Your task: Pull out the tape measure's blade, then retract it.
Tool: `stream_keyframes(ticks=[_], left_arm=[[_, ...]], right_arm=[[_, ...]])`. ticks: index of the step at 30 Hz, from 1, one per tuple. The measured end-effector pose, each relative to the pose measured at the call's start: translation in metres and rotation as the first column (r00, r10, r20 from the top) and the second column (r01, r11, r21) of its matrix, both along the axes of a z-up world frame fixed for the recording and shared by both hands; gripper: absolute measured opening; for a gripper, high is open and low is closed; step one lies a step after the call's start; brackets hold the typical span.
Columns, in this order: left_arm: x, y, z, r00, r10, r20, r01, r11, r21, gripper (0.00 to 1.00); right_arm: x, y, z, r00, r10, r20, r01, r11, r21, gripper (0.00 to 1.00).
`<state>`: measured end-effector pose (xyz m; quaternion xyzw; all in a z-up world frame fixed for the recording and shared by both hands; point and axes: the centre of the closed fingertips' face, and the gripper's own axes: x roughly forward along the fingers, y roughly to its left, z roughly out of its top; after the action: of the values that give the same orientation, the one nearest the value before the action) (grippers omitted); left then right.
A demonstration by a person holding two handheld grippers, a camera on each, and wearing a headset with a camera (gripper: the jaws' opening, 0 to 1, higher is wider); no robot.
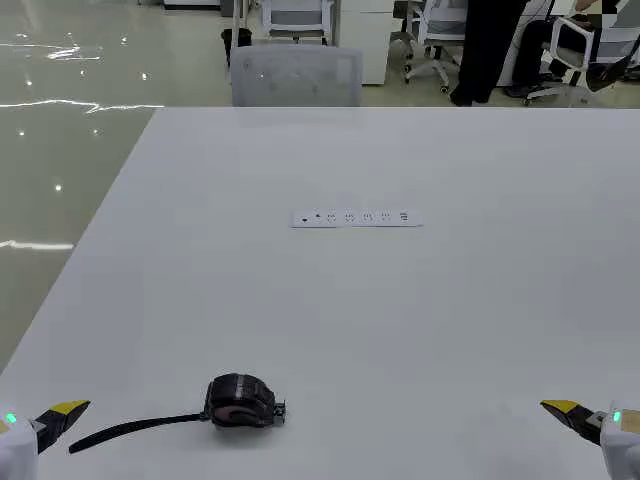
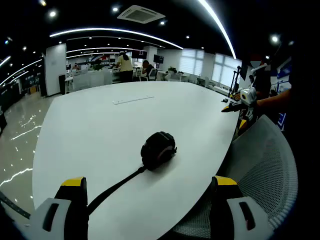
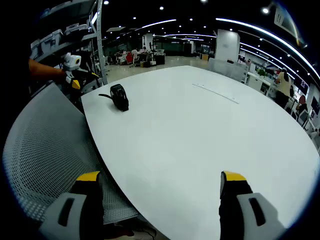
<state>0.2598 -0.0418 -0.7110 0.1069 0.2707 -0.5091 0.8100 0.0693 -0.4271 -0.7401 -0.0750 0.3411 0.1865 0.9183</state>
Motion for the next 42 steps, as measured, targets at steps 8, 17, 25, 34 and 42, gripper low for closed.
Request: stream_keyframes(ticks=[8,17,25,34,42], left_arm=[[0.004,0.000,0.001,1.000,0.015,-0.012,-0.015,1.000,-0.014,1.00],[0.004,0.001,-0.002,1.000,0.007,-0.008,-0.007,1.000,-0.002,1.00],[0.005,0.004,-0.001,1.000,-0.003,-0.006,0.003,1.000,0.010,1.00],[0.008,0.003,-0.002,0.999,-0.038,-0.008,0.038,0.999,0.033,1.00],[0.014,-0.014,-0.005,0.989,-0.151,0.006,0.150,0.984,0.098,0.99]], right_arm=[[0.002,-0.006,0.006,1.000,-0.019,0.000,0.019,1.000,0.004,0.99],[0.005,-0.007,0.010,0.999,-0.036,0.020,0.036,0.999,0.002,0.99],[0.006,-0.003,0.011,0.999,0.007,0.037,-0.006,1.000,-0.015,1.00],[0.011,-0.005,0.012,1.000,-0.001,0.013,0.001,1.000,-0.017,0.99],[0.030,0.001,0.012,0.998,0.056,0.012,-0.055,0.998,-0.033,0.98]])
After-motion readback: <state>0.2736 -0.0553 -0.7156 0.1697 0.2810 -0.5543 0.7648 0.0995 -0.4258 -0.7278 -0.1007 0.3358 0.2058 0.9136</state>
